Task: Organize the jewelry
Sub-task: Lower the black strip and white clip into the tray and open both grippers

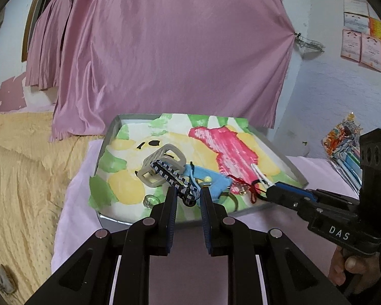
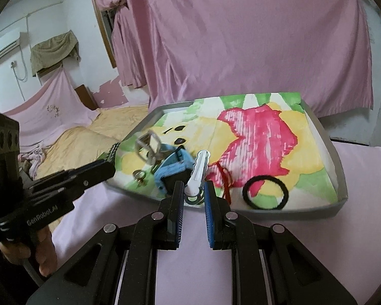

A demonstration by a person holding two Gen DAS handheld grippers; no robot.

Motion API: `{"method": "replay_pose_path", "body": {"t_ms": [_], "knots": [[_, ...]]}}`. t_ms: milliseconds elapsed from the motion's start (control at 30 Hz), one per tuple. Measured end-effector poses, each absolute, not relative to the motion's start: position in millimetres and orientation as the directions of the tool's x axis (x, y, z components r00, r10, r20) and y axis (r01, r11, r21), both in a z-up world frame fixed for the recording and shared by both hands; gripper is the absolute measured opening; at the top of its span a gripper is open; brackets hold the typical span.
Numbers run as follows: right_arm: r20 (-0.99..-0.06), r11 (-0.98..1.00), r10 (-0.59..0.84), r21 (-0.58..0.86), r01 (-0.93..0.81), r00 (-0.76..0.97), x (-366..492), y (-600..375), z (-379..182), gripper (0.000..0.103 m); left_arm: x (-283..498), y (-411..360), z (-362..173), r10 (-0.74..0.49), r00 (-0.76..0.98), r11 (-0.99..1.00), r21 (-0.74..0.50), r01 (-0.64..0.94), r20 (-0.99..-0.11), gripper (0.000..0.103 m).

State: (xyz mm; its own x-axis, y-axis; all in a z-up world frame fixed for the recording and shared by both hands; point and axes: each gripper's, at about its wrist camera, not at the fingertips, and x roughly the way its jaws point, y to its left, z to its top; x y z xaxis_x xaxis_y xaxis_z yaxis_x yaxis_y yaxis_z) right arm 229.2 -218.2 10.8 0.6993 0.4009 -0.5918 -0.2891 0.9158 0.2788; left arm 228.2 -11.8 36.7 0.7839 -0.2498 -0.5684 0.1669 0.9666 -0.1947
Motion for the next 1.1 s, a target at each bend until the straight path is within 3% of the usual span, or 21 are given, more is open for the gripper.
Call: {"method": "replay_pose_path", "body": {"t_ms": [467, 967, 1033, 1100], "knots": [[-0.669, 0.925, 0.38, 0.275, -0.262, 0.638, 259.2, -210.4, -11.6, 0.014, 256.2, -12.8, 11.3, -0.215, 0.692, 0.975, -0.194, 0.11, -0.689, 0.018], [-0.664, 0.927, 0.374, 0.277, -0.252, 0.647, 257.2, -212.5, -12.4, 0.014, 256.0, -14.0, 10.5, -0.201, 0.693, 0.977, -0.19, 0.093, -0.692, 0.018], [-0.657, 0.927, 0.376, 0.281, -0.25, 0.653, 254.1, -213.4, -11.6, 0.014, 253.9, -12.1, 11.3, -0.202, 0.696, 0.977, -0.196, 0.089, -0.689, 0.019], [-0.648, 0.926, 0.376, 0.286, -0.246, 0.663, 250.5, -215.4, -10.4, 0.014, 251.1, -10.0, 12.7, -0.205, 0.703, 0.975, -0.205, 0.085, -0.681, 0.029]]}}
